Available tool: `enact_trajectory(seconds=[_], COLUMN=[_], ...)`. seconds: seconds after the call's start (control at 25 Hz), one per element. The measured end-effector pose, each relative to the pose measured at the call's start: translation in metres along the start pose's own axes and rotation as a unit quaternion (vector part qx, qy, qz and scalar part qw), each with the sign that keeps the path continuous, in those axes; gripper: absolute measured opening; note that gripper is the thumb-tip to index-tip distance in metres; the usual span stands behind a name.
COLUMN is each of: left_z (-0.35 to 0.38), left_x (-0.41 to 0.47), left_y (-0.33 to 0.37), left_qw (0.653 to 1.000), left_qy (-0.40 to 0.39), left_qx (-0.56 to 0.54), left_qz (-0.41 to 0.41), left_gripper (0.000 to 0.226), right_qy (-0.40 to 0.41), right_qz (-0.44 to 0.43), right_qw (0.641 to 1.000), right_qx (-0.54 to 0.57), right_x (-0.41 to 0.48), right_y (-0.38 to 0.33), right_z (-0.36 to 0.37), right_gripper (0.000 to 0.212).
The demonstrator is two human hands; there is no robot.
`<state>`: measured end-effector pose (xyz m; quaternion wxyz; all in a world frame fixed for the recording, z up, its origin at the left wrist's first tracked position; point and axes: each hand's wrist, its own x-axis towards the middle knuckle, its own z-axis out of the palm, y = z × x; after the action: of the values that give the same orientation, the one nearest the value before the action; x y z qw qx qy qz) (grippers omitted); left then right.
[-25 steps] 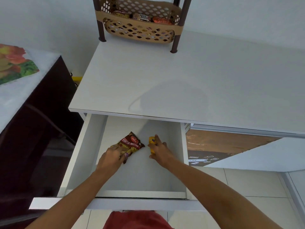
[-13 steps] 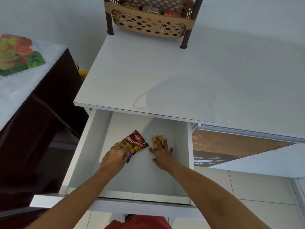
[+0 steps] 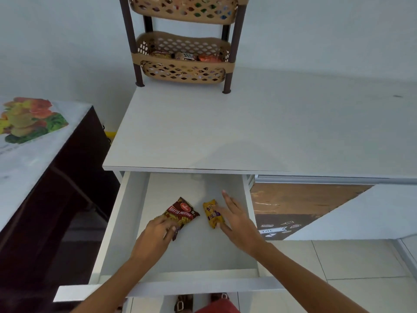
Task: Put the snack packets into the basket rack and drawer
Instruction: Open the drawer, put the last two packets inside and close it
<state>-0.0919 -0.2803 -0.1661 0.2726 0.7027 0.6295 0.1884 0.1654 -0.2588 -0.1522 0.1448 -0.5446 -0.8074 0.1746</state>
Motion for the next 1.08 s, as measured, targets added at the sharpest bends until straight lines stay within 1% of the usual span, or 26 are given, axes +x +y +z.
enact_trajectory(seconds=[0.12,0.28,0.44,0.52,0.6,0.64,0.76,0.8,0.84,0.92,1.04,1.08], left_z=[-0.014,-0.030,-0.034,-0.033,-0.030,-0.027,-0.019,-0.019,-0.018,-0.017,-0.015,-0.016], left_x=[-0.026,-0.054,-0.086,-0.104,-0.124,-0.133,-0.147,-0.147,-0.145,-0.142,-0.136,-0.134], left_y=[0.006,0.015,0.037,0.044,0.046,0.046,0.047,0.049,0.052,0.053,0.049,0.047], left_qw=[1.000,0.999,0.997,0.997,0.998,0.998,0.997,0.997,0.996,0.993,0.990,0.989], left_qy=[0.014,0.028,0.045,0.046,0.032,0.027,0.038,0.045,0.054,0.072,0.090,0.098], left_qx=[-0.017,-0.029,-0.051,-0.066,-0.055,-0.037,0.008,0.016,0.031,0.059,0.079,0.082], left_qz=[0.018,0.018,0.021,0.023,0.027,0.033,0.066,0.067,0.068,0.071,0.079,0.077], left_gripper=[0.019,0.017,0.015,0.015,0.015,0.023,0.074,0.081,0.081,0.069,0.067,0.055], right_qy=[0.032,0.060,0.033,0.017,0.003,0.004,0.024,0.031,0.037,0.034,0.041,0.042], right_qz=[0.038,0.086,0.104,0.102,0.088,0.071,0.010,-0.003,-0.013,-0.017,-0.022,-0.023], right_qw=[0.998,0.990,0.981,0.981,0.985,0.988,0.996,0.997,0.997,0.998,0.998,0.998], right_qx=[0.026,0.093,0.163,0.167,0.150,0.135,0.085,0.075,0.066,0.056,0.045,0.043], right_x=[-0.035,-0.077,-0.113,-0.127,-0.140,-0.146,-0.160,-0.162,-0.162,-0.160,-0.155,-0.153], right_y=[-0.004,-0.006,-0.011,-0.014,-0.014,-0.014,-0.018,-0.018,-0.018,-0.017,-0.016,-0.016], right_z=[-0.018,-0.029,-0.030,-0.029,-0.029,-0.029,-0.028,-0.028,-0.028,-0.030,-0.030,-0.030], right_gripper=[0.040,0.032,0.028,0.027,0.027,0.028,0.032,0.033,0.033,0.034,0.033,0.032])
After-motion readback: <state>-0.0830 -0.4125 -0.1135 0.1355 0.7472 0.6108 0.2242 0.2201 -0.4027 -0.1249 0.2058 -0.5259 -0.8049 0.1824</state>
